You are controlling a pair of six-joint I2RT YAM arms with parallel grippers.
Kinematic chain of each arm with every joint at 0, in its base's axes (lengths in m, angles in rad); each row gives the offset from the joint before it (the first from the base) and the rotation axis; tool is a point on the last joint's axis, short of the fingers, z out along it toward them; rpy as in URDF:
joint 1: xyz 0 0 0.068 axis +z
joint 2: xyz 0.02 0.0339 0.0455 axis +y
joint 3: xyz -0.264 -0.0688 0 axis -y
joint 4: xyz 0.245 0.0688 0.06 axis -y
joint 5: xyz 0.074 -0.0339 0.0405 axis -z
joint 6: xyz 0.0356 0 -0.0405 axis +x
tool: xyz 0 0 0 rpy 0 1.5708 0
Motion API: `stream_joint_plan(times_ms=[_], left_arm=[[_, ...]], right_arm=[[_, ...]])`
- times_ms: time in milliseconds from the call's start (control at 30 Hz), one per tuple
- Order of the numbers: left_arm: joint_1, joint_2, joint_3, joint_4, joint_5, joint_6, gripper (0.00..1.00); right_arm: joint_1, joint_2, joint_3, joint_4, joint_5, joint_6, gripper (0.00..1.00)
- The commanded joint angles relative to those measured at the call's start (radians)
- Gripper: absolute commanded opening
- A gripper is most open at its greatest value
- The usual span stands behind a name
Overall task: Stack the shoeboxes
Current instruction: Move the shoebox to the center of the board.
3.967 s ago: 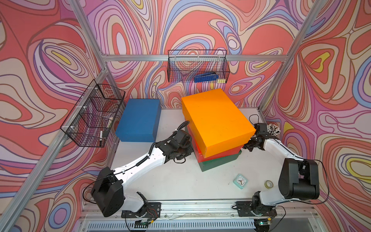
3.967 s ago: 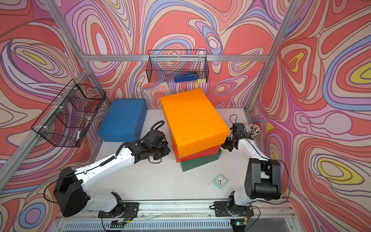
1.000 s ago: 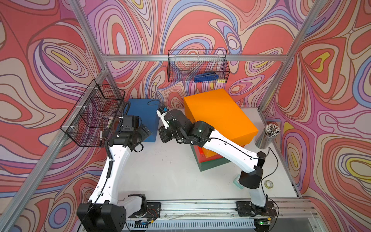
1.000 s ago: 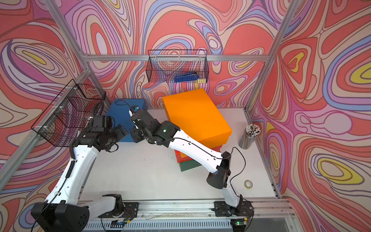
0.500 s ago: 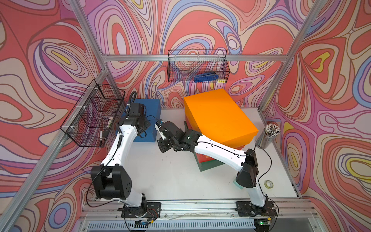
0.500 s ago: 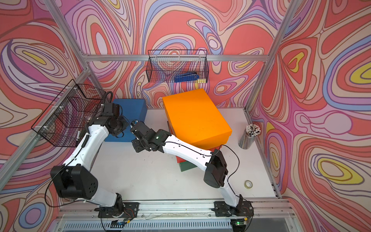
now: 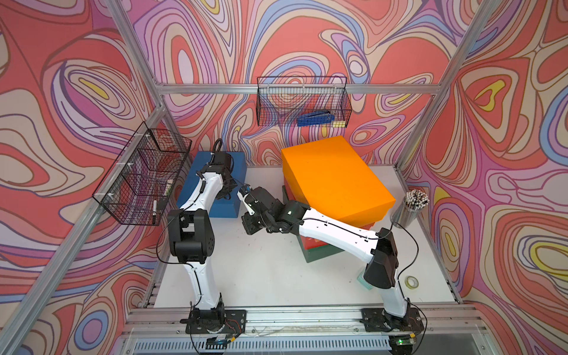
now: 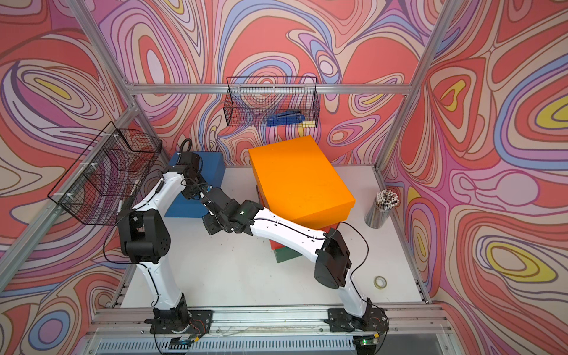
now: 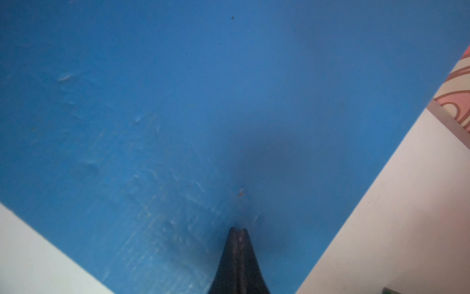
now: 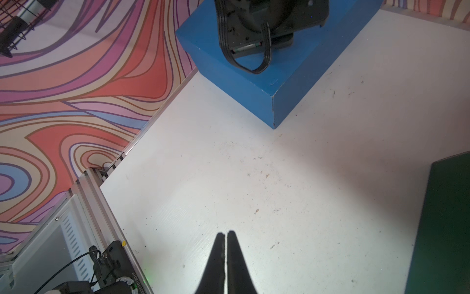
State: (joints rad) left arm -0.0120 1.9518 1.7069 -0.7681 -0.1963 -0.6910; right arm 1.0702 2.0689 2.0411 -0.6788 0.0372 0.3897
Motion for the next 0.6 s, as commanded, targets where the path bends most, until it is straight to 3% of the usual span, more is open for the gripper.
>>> stream_joint_plan(times_ms=[0,167,400,567], left_arm=[[0.007,-0.029,-0.093,-0.01,-0.024,0.008,0.0],[-0.022,-0.098,-0.277,0.054,0.018,-0.021,0.0],[-0.153,-0.198,-0.517,0.175,0.059,-0.133,0.0],[-0.172,-0.194,-0.459,0.082,0.06,-0.133,0.0]], right_arm=[[0.0,-0.033,-0.021,0.026,0.021,-0.006,0.08],[-0.007,-0.038,-0.021,0.022,0.024,0.0,0.08],[-0.028,-0.099,-0.089,0.045,0.025,0.018,0.08],[-0.044,-0.156,-0.149,0.061,0.038,0.018,0.08]])
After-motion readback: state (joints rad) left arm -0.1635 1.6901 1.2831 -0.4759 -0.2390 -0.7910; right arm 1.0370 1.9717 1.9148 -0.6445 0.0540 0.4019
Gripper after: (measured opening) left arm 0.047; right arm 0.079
